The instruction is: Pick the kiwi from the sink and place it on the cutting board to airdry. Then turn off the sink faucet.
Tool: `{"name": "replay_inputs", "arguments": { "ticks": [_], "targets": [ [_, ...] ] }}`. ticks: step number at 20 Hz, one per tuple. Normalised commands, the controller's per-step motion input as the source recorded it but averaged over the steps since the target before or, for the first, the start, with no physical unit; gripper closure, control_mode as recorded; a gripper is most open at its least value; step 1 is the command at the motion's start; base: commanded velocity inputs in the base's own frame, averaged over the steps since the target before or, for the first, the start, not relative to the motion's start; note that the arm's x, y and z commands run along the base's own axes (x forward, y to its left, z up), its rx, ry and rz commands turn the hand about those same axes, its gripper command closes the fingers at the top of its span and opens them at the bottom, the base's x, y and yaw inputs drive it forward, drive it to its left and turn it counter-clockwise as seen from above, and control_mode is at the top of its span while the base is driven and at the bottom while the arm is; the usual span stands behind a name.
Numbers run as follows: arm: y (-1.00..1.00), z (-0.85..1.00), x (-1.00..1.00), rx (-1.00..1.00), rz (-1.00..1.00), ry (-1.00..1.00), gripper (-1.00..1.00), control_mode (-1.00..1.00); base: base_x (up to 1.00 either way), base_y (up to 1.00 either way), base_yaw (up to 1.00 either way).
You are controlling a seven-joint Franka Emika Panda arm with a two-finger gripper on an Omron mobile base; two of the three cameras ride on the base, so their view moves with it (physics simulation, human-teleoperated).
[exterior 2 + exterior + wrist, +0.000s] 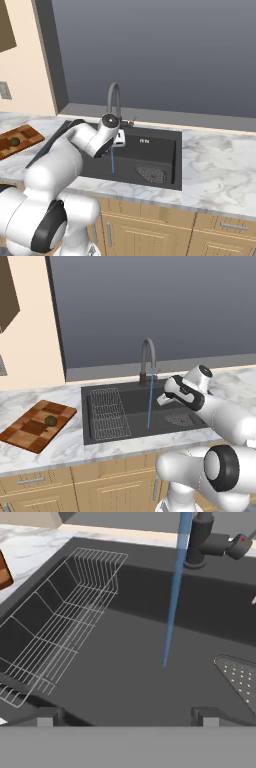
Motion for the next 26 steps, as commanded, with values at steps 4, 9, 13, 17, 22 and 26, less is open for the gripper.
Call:
{"name": "replay_inputs", "arguments": {
  "ticks": [4,9,13,17,22,26],
  "targets": [
    [-0.31,0.0,0.06,0.03,0.0,0.0,-1.0,-1.0,0.0,0.0,0.0],
    [-0.25,0.0,0.06,0.02,0.0,0.0,-1.0,-1.0,0.0,0.0,0.0],
    [-0.24,0.0,0.09,0.02,0.0,0.0,-1.0,-1.0,0.0,0.0,0.0],
    [-0.26,0.0,0.1,0.05,-0.01,0.0,-1.0,-1.0,0.0,0.0,0.0],
    [-0.21,0.0,0.12,0.04,-0.03,0.0,-1.0,-1.0,0.0,0.0,0.0],
    [-0.18,0.0,0.14,0.06,-0.04,0.0,-1.0,-1.0,0.0,0.0,0.0]
  ]
}}
